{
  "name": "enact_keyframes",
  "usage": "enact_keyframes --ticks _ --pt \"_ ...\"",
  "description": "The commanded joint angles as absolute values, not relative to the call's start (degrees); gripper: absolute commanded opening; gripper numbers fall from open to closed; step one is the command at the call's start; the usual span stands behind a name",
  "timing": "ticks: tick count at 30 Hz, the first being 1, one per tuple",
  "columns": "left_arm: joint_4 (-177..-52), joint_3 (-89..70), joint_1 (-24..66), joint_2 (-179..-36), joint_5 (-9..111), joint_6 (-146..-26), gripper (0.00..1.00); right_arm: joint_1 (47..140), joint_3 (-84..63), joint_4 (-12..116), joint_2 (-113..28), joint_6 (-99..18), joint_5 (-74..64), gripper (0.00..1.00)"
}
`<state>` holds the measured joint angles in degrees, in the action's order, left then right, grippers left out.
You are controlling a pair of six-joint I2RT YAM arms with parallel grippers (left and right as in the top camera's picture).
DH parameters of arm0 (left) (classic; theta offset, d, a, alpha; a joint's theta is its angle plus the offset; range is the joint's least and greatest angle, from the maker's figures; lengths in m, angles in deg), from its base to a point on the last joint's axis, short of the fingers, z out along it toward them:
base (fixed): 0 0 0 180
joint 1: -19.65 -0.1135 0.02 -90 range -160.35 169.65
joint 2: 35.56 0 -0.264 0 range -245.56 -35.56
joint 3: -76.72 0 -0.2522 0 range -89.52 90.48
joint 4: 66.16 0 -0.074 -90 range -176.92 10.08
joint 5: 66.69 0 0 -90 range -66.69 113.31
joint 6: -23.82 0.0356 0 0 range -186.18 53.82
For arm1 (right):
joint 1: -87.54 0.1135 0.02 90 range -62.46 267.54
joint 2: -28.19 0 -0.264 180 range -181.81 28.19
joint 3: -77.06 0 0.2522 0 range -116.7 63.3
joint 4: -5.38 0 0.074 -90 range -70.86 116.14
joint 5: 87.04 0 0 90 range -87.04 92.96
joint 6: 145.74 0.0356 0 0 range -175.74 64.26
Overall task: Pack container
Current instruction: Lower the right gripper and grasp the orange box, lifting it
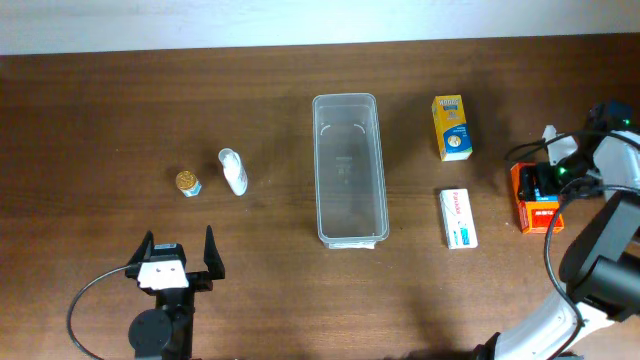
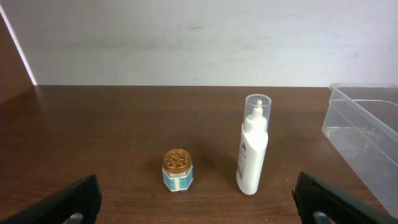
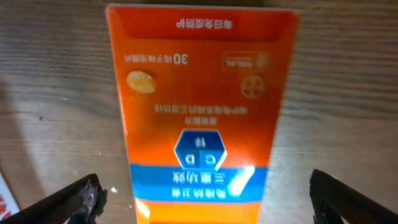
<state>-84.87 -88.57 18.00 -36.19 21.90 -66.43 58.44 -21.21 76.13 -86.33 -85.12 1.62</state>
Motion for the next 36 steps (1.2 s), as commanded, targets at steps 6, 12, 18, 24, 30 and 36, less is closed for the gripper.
enact_keyframes --ticks 6,12,18,24,30,36 --pt "-84.7 -89.0 17.7 -35.9 22.7 -66.8 0.99 58.3 -20.9 75.9 -90.4 -83.2 0.6 0.98" --pt "-84.7 -89.0 17.7 -35.9 22.7 -66.8 0.99 58.3 -20.9 75.7 -90.6 -83.1 0.6 0.99" --pt "-84.7 -89.0 17.7 -35.9 22.7 -66.8 0.99 58.3 -20.9 74.8 -91.7 -82.2 0.6 1.0" --pt "-84.7 -89.0 17.7 -35.9 22.7 -66.8 0.99 58.3 -20.9 74.6 -93.2 -81.2 0.7 0.99" --pt "-84.7 -89.0 17.7 -35.9 22.7 -66.8 0.99 58.3 -20.9 74.3 -93.3 -80.5 1.0 0.93" --pt "-84.7 -89.0 17.7 -35.9 22.7 -66.8 0.99 58.3 -20.9 74.4 -93.3 -78.5 2.2 0.79"
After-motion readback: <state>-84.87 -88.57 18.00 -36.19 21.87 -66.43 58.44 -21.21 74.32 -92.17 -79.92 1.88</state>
